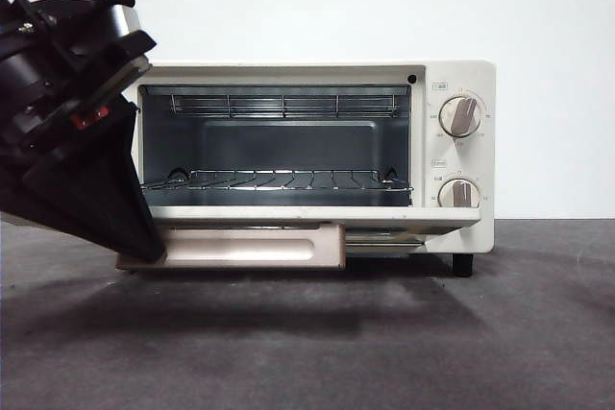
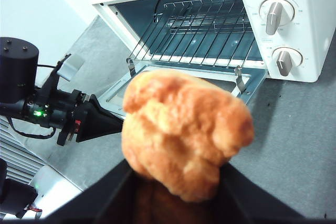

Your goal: The left arm flap open the oven, the right arm pick bread and place it into oven, the left arm flap close the oven

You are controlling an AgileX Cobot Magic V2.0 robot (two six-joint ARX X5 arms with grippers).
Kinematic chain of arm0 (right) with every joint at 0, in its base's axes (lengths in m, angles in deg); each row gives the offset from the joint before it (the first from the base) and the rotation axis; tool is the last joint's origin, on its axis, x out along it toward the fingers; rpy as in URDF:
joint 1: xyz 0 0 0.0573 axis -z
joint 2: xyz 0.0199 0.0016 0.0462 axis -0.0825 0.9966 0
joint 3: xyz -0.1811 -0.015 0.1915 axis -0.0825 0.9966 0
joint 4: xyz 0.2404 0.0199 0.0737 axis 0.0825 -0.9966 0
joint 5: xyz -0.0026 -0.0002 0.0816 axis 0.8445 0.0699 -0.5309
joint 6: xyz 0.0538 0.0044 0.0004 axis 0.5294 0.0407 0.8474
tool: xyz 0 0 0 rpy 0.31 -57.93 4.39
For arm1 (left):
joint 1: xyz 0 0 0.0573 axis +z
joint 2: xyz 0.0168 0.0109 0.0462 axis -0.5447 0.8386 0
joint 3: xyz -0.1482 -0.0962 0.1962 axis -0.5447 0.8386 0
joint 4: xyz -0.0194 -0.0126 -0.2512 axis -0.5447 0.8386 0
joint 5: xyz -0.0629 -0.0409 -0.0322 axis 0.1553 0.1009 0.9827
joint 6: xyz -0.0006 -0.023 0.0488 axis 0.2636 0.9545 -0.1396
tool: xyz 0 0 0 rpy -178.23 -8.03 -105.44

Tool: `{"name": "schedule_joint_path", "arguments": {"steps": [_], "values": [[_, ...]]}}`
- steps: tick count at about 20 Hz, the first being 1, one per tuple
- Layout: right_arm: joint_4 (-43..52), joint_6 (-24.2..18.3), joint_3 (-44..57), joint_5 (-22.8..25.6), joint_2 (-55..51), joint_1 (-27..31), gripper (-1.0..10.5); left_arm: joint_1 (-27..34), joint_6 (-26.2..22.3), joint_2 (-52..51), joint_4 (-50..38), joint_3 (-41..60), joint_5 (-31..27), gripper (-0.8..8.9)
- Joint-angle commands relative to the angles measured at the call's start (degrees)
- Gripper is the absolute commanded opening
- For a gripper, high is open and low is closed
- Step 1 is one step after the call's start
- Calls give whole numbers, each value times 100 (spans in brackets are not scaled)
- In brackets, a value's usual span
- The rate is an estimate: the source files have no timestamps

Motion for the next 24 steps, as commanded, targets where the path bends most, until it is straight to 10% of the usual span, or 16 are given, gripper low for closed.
{"name": "schedule_joint_path", "arguments": {"steps": [1,14,24], "values": [[55,125,-96,-2,9,-33,165,13,39,72,-59,-20,-245,10],[286,350,-96,-629,887,-59,165,13,28,-800,678,-162,20,10],[3121,1134,-98,-120,3480,-1266,165,24,31,-2879,1932,-730,-225,10]]}}
